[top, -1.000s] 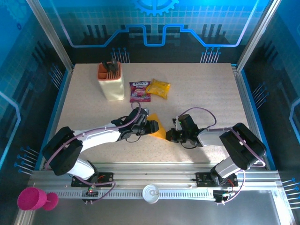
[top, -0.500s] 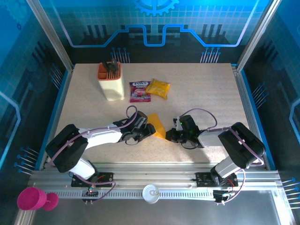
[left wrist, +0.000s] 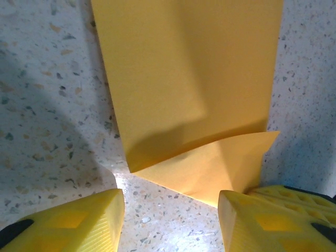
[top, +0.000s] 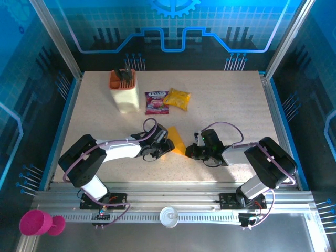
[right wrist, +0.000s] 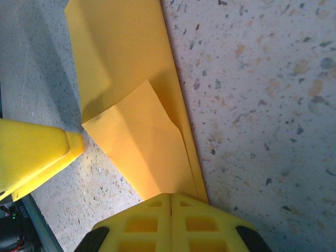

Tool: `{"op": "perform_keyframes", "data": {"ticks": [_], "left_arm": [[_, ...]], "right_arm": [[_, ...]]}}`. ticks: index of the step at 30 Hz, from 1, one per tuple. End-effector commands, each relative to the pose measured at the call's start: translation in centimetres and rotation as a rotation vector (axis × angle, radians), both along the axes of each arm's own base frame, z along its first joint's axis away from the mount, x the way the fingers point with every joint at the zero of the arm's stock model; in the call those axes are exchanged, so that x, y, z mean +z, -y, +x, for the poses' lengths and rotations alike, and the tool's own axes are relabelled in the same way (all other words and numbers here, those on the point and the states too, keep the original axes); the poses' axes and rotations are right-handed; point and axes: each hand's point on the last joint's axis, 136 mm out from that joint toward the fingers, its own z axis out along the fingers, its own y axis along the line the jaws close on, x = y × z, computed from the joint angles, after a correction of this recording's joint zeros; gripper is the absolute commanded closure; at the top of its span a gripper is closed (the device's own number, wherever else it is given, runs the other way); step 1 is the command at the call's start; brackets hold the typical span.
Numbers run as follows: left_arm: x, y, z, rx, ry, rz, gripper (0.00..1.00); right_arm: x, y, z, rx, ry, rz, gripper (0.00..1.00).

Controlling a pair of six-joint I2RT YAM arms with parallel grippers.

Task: Fold a paper plane with a square sheet of paper (pick it up from the middle)
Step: Third fold the triangle at the center of the table.

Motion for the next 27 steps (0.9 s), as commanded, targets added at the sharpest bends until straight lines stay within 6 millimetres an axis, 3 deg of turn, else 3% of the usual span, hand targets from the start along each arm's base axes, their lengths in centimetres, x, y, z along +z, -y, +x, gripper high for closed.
{"op": "perform_keyframes", "data": {"ticks": [1, 8, 17, 27], "left_arm": [[0.2, -0.1, 1.1, 0.026, 0.021, 0.003, 0.52], [0.9, 0.2, 1.8, 0.012, 0.05, -0.009, 0.62], [0.8, 0.2, 2.0, 0.011, 0.051, -0.018, 0.63], [-0.5, -1.2, 1.2, 0.097, -0.005, 0.009, 0.62]], "right_arm": [[-4.7, 2.8, -3.1, -0.018, -0.146, -0.144, 1.0], [-4.9, 2.9, -3.2, -0.017, -0.152, -0.148, 1.0], [-4.9, 3.0, -3.3, -0.02, -0.152, -0.15, 1.0], [-5.0, 3.1, -3.4, -0.023, -0.154, -0.152, 1.0]]}}
